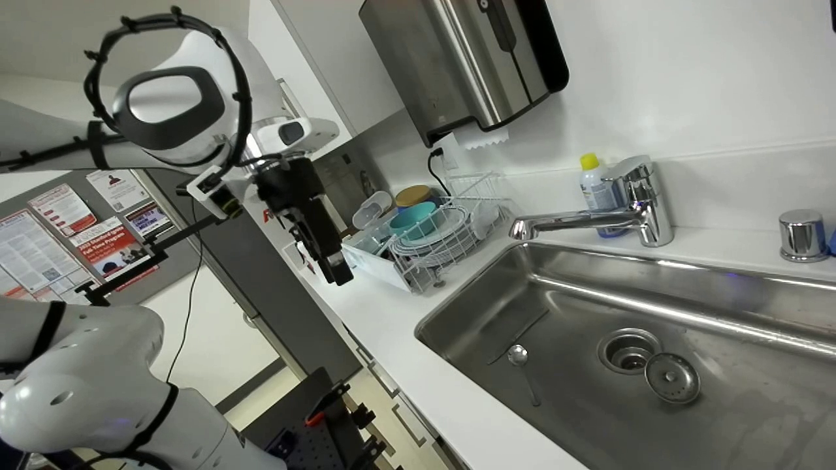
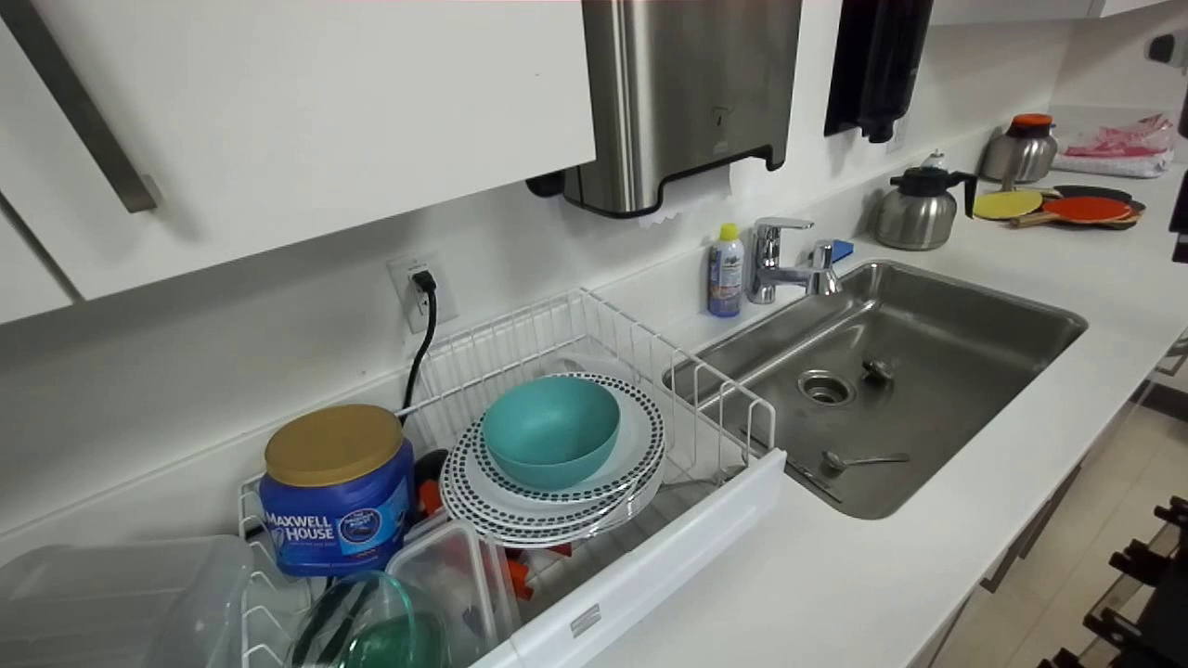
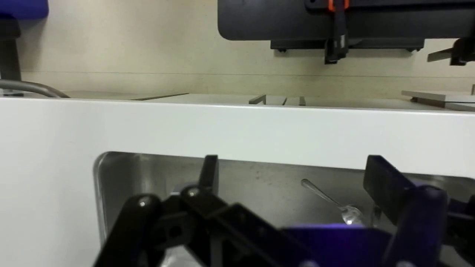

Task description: Put the silver object on the sink drain

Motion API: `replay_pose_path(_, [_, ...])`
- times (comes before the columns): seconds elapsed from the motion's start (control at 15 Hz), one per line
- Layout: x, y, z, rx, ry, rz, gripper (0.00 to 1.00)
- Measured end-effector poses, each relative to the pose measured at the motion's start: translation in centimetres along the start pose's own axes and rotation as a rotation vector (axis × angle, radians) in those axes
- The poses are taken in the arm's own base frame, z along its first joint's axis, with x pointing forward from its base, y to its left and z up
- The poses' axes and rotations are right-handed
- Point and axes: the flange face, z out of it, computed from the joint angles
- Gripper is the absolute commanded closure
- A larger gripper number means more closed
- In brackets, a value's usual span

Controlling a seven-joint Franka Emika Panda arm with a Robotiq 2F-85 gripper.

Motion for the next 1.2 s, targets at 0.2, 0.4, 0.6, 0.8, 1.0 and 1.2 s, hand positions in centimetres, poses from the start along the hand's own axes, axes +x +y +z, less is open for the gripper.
replay_pose_path(0.2, [0.5, 2.7, 2.9, -0.009, -0.027, 0.026, 0.00])
replay_pose_path(0.4, [0.6, 2.5, 2.8, -0.013, -0.025, 0.021, 0.00])
replay_pose_path(0.6, [0.6, 2.3, 2.7, -0.016, -0.024, 0.012, 0.00])
replay_pose_path(0.8, [2.0, 2.8, 3.2, -0.028, 0.017, -0.051, 0.00])
replay_pose_path(1.0, [4.4, 4.8, 5.1, -0.031, 0.055, -0.159, 0.00])
replay_pose_path(1.2, [7.0, 7.2, 7.6, -0.042, 0.063, -0.282, 0.00])
